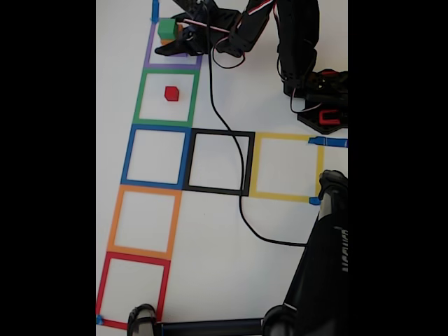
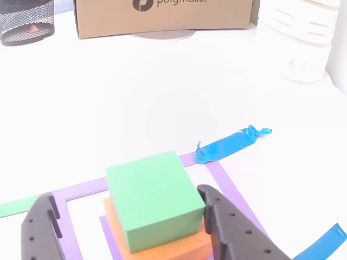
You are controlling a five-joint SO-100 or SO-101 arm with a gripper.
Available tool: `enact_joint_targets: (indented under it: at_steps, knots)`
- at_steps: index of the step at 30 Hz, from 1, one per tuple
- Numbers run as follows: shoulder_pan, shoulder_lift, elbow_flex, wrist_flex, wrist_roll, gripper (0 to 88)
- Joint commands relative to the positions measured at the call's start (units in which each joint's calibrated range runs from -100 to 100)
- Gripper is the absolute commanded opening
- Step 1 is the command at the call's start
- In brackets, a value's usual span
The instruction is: Tower of hanoi
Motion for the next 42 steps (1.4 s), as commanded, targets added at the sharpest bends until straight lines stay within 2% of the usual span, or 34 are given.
enact_joint_targets:
  at_steps: [1, 12, 30, 34, 42]
  knots:
    - [-0.8, -0.1, -1.8, -1.8, 0.0, 24.5]
    - [-1.1, -0.1, -1.5, -1.8, 0.0, 13.8]
    - [-1.8, -1.9, -0.6, 0.3, 0.0, 10.2]
    - [-3.2, -7.5, -0.9, 6.2, 0.0, 10.0]
    - [-4.9, -26.1, -3.1, 28.8, 0.0, 9.5]
